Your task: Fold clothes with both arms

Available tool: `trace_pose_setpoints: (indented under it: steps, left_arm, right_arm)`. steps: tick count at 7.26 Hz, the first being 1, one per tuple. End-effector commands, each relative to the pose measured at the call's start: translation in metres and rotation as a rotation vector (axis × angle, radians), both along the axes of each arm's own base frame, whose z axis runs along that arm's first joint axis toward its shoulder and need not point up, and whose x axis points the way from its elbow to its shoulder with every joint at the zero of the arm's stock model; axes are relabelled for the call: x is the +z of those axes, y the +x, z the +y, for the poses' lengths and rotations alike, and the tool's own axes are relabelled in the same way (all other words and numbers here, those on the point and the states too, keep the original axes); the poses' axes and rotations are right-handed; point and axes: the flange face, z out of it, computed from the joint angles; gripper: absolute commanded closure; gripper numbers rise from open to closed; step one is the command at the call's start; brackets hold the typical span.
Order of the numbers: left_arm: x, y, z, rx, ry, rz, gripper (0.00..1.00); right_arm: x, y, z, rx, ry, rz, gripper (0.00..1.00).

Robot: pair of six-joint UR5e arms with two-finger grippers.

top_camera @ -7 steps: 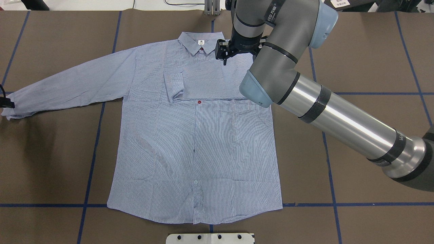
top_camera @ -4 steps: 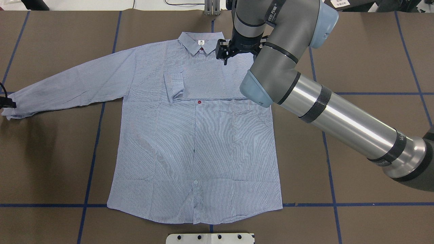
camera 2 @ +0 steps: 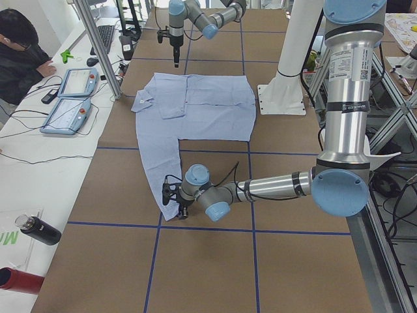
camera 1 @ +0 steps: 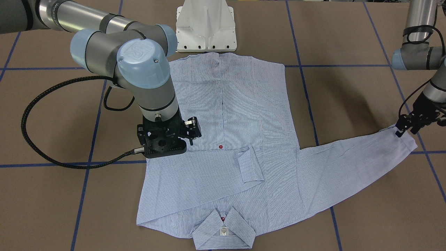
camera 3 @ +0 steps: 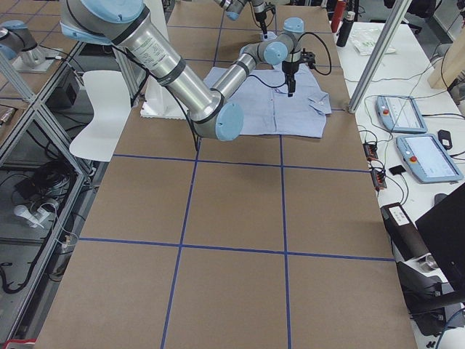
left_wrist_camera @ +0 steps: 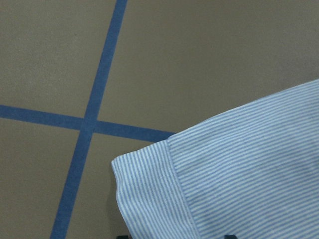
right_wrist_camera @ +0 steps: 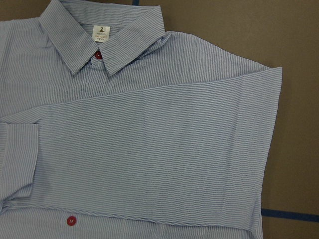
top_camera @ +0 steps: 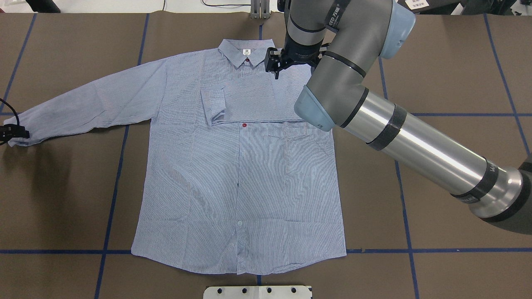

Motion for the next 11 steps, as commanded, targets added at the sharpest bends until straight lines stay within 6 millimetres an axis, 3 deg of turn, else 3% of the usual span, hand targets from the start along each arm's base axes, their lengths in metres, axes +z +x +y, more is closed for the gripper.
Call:
trace_pose_setpoints:
  steps: [1, 2, 3, 4, 5, 7, 8, 10, 11]
  left_arm:
    - [0.002, 0.0, 0.002, 0.002, -0.003, -0.002, 0.35]
    - [-0.005, 0.0, 0.001, 0.001, 0.009, 0.005, 0.53]
    - [-0.012, 0.0, 0.001, 0.001, 0.018, 0.01, 0.86]
    - [-0.024, -0.003, 0.003, -0.003, 0.04, 0.022, 1.0]
    - [-0.039, -0.006, 0.01, -0.001, 0.034, 0.02, 1.0]
    - [-0.122, -0.002, 0.003, 0.003, -0.004, 0.002, 1.0]
    - [-0.165, -0.002, 0.005, 0.004, -0.008, 0.002, 1.0]
    - [-0.257, 0.01, -0.004, 0.064, -0.015, 0.084, 1.0]
    - [-0.31, 0.021, -0.026, 0.059, -0.015, 0.094, 1.0]
  right_arm:
    - [-0.002, 0.001, 0.0, 0.0, 0.001, -0.003, 0.01]
    - [-0.002, 0.001, 0.0, 0.0, 0.001, -0.003, 0.01]
    - [-0.002, 0.001, 0.0, 0.0, 0.001, -0.003, 0.01]
    - [-0.002, 0.001, 0.0, 0.0, 0.001, -0.003, 0.01]
    - [0.001, 0.001, -0.001, 0.0, -0.003, 0.0, 0.01]
    - [0.005, 0.007, -0.005, 0.005, -0.01, -0.001, 0.01]
    - [0.019, 0.02, -0.007, 0.015, -0.02, 0.001, 0.01]
    - [0.093, 0.084, 0.0, -0.019, -0.033, 0.006, 0.01]
    - [0.128, 0.11, -0.001, -0.021, -0.036, 0.034, 0.01]
